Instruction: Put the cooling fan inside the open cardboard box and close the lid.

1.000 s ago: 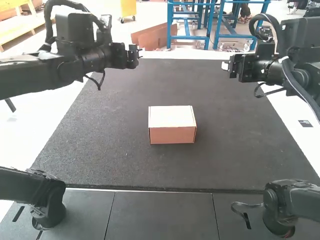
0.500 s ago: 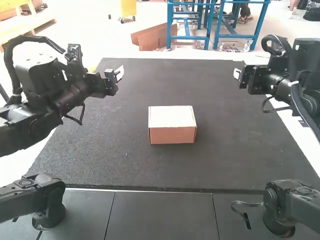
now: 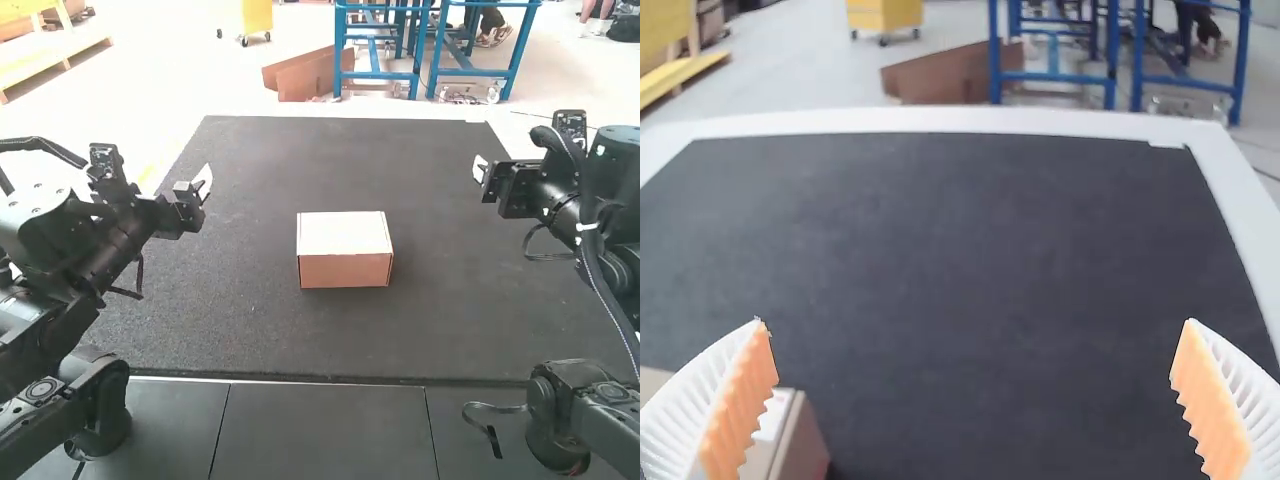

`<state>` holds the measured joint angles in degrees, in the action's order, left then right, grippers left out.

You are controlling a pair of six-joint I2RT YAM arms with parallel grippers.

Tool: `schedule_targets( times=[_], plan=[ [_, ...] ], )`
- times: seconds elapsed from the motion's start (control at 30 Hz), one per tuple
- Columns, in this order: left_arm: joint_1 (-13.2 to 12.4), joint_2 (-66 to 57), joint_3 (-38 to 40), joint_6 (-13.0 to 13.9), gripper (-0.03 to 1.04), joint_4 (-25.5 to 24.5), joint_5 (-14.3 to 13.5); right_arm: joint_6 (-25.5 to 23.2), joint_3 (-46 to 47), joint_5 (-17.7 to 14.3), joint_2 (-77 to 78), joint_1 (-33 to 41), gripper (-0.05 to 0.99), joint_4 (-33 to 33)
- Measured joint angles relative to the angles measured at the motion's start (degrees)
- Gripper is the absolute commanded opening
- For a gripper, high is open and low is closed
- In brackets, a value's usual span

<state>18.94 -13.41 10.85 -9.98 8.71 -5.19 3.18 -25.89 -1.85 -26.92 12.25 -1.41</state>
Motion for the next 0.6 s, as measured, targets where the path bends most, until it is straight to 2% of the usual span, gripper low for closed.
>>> schedule_targets(
  times=[0.23, 0.37, 0.6],
  plan=[
    [-2.12, 8.9, -4.26, 1.86, 0.97, -2.47, -0.83, 0.81, 4.74, -1.86, 3.34, 0.0, 0.91, 4.5],
    [-3.54, 9.73, -4.94, 3.39, 0.97, -1.2, -0.83, 1.57, 7.32, -2.58, 5.73, 0.0, 0.91, 6.49],
    [-3.72, 11.23, -7.56, 9.6, 0.97, 2.43, -0.81, 3.15, 9.16, -2.84, 9.14, -0.02, 0.91, 8.44]
  ],
)
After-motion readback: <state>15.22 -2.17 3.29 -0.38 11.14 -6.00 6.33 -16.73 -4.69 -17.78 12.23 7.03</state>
